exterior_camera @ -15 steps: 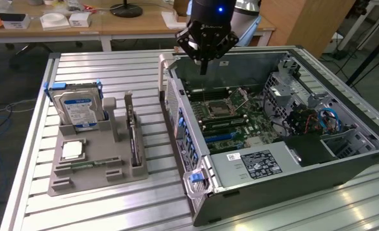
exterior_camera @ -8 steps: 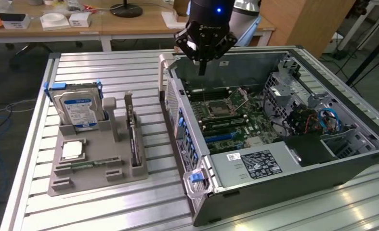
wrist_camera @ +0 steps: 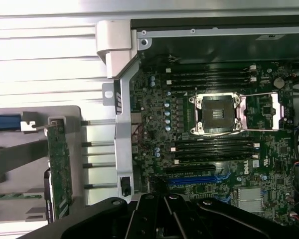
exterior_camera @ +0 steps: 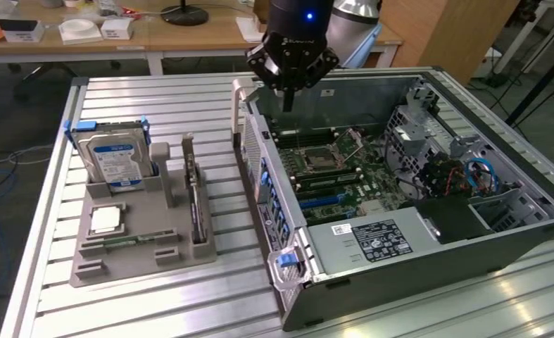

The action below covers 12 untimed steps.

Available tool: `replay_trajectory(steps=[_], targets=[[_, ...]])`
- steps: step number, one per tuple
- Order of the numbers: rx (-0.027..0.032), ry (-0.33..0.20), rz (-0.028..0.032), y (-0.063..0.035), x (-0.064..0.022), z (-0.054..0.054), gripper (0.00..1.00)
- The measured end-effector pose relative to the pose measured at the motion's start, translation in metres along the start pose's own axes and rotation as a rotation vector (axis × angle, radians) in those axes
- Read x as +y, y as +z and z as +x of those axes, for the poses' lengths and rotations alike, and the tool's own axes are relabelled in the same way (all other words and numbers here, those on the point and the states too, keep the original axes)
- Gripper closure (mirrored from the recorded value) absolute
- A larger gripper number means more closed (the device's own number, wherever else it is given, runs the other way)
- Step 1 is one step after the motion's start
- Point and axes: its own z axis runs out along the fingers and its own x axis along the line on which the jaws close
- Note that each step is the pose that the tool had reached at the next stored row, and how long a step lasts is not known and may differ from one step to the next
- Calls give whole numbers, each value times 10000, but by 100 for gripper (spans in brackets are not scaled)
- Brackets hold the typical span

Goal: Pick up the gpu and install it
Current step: 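Reach for the gpu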

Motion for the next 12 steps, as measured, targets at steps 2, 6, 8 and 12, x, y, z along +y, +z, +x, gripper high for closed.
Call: replay_trajectory(steps=[2,6,8,12], targets=[[1,0,2,3,-2,18,89],[2,-1,1,9,-4,46,89],[1,-1,1,12,-5,58,89],[2,-1,2,17,-7,81,89]])
